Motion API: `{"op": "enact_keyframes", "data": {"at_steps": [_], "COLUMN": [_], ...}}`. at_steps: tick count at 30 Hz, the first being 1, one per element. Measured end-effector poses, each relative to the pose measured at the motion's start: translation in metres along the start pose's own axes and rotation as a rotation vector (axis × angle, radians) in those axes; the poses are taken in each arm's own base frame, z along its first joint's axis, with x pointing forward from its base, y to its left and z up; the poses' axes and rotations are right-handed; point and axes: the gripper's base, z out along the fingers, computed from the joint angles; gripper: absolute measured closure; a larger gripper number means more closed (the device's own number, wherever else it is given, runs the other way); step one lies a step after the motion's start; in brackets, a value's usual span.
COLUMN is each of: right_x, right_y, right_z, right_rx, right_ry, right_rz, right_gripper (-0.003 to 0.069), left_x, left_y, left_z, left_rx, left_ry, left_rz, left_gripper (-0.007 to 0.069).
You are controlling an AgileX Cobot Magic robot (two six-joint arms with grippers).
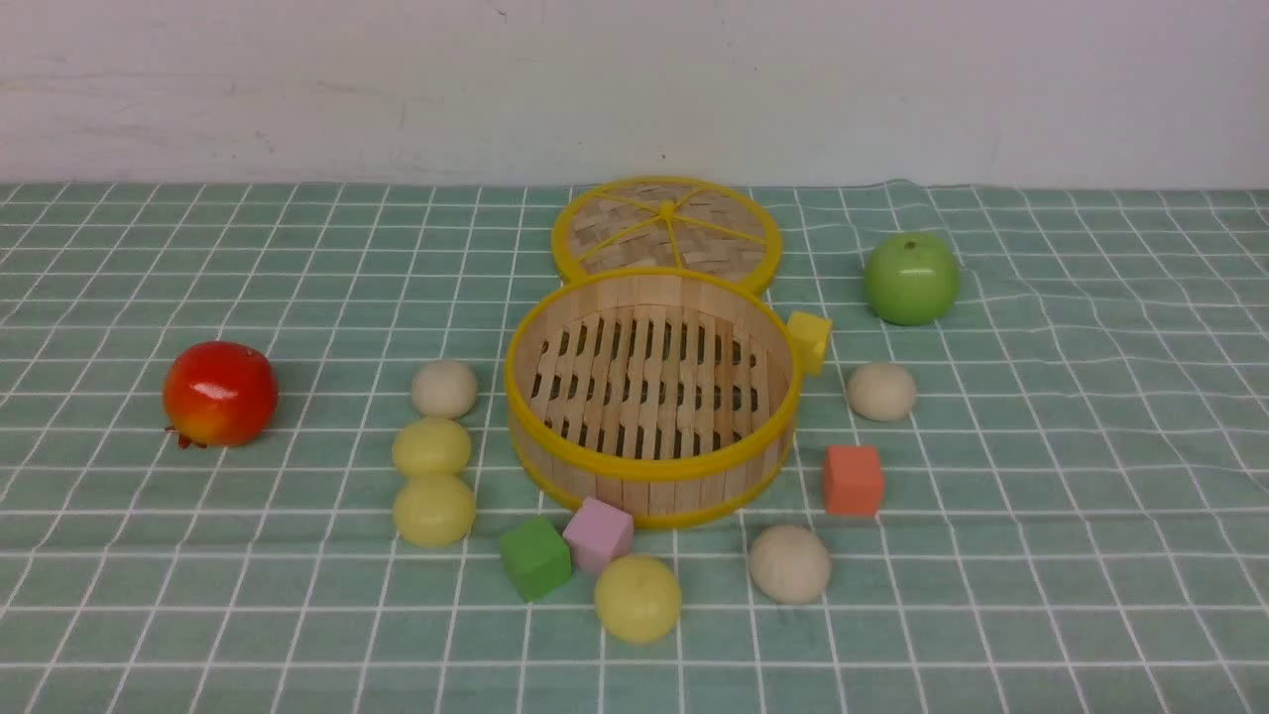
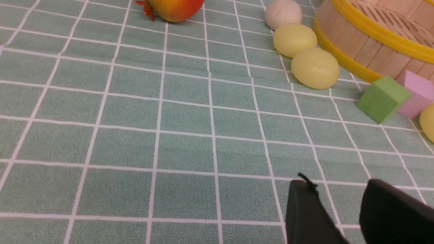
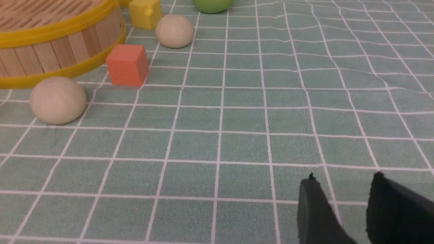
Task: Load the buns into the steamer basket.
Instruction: Use the left arm to grab a steamed stuffed bun
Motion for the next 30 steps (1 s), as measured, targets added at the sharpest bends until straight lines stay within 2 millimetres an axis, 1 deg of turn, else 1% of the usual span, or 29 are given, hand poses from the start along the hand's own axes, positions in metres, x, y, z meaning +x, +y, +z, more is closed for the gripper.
{"op": "enact_keyframes", "data": {"at_steps": [30], "right_x": [0.0000], "right_y": [0.0000], "right_z": [0.0000], "right_rx": [0.000], "right_ry": [0.000], "right_rz": [0.000], "right_gripper": [0.0419], "left_x": [-0.0011], "left_y": [-0.0002], "left_z": [0.0000], "left_rx": [0.002], "left_ry": [-0.012], "left_rz": [0.000], "left_gripper": [0.0386]}}
